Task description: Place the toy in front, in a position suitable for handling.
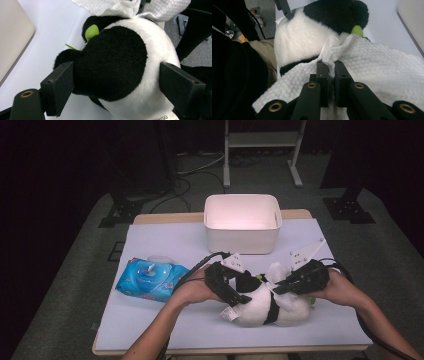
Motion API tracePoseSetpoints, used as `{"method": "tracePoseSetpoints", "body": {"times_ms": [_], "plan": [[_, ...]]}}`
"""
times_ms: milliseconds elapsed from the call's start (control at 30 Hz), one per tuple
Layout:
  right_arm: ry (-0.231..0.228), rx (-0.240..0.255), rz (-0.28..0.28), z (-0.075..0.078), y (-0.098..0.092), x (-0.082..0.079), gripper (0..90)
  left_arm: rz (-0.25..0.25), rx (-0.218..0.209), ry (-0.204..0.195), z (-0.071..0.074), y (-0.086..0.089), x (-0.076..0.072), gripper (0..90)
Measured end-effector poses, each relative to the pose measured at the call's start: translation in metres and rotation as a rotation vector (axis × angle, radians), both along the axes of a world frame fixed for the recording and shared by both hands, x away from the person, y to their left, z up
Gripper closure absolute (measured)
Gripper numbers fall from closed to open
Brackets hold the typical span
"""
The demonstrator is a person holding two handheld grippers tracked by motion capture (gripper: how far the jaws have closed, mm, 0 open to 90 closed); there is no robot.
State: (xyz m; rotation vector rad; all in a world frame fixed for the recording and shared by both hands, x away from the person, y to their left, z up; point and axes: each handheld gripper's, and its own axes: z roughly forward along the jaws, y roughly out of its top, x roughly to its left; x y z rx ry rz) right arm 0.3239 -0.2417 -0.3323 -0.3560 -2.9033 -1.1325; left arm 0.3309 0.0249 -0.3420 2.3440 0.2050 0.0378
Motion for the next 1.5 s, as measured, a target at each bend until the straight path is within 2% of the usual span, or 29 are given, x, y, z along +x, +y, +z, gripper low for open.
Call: {"method": "tracePoseSetpoints", "body": {"times_ms": [267, 367, 700, 900, 1000, 1067, 1133, 1300, 1500], "plan": [[-0.007, 0.019, -0.037, 0.005, -0.021, -0.004, 83.6, 0.000, -0.006, 0.004, 0.000, 0.003, 0.001, 16.2], [-0.005, 0.027, -0.041, 0.005, -0.023, -0.005, 83.6, 0.002, -0.013, 0.006, 0.000, 0.001, 0.000, 16.0], [0.012, 0.019, 0.014, -0.001, 0.004, 0.001, 83.6, -0.003, -0.017, 0.002, -0.001, 0.001, 0.002, 15.8], [0.003, 0.079, 0.046, 0.007, 0.019, 0.005, 83.6, -0.001, -0.020, 0.004, -0.001, 0.000, 0.003, 14.2], [-0.006, 0.057, 0.062, 0.010, 0.026, 0.006, 83.6, -0.004, -0.011, 0.004, -0.001, 0.001, 0.003, 14.2], [0.007, 0.052, 0.062, 0.009, 0.026, 0.006, 83.6, -0.003, -0.021, 0.007, -0.002, 0.002, 0.003, 14.2], [0.010, 0.047, 0.057, 0.008, 0.023, 0.006, 83.6, -0.003, -0.021, 0.006, -0.002, 0.001, 0.002, 14.2], [0.023, -0.007, 0.030, 0.001, 0.013, 0.003, 83.6, 0.002, -0.012, 0.000, -0.001, 0.000, 0.002, 13.7], [0.016, -0.028, 0.009, -0.001, 0.004, 0.002, 83.5, 0.019, -0.035, 0.001, 0.001, -0.001, 0.001, 12.1]]}}
